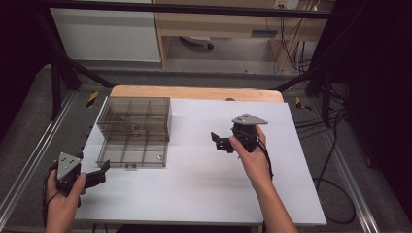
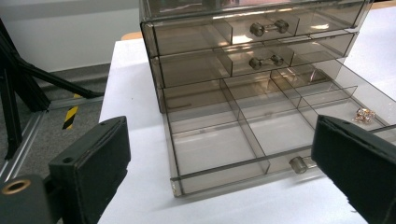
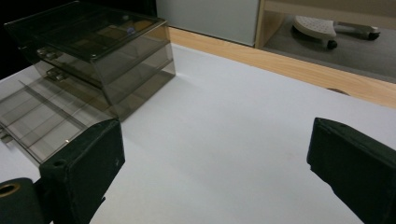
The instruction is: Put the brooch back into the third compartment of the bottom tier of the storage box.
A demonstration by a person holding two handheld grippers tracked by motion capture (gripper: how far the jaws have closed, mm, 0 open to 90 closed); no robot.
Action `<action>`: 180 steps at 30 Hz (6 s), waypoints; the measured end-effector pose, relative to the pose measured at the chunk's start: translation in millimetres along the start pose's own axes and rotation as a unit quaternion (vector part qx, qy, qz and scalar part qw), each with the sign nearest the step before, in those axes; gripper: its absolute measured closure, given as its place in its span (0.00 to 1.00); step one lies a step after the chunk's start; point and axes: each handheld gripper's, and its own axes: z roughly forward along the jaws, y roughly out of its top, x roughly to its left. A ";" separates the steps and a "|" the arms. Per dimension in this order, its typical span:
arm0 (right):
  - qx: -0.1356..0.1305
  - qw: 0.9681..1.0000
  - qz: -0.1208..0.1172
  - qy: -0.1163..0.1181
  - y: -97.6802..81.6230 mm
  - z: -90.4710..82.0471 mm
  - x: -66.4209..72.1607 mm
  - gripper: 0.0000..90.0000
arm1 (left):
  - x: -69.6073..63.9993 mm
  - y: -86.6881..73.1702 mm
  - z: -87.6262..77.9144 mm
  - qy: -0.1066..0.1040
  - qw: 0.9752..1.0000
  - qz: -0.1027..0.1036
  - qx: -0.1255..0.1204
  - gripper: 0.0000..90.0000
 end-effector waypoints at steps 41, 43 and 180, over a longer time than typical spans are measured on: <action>-0.019 0.996 0.056 -0.068 -83.1 -77.7 -77.0 0.07 | -1.7 -0.4 1.5 0.002 1.000 0.004 0.003 0.05; -0.015 0.996 0.054 -0.069 -85.6 -78.4 -77.2 0.07 | -2.5 -0.1 0.5 0.002 1.000 0.003 0.002 0.05; 0.051 0.998 0.030 -0.037 -122.7 -58.7 -61.6 0.05 | -35.6 9.7 70.2 -0.076 0.976 0.002 0.202 1.00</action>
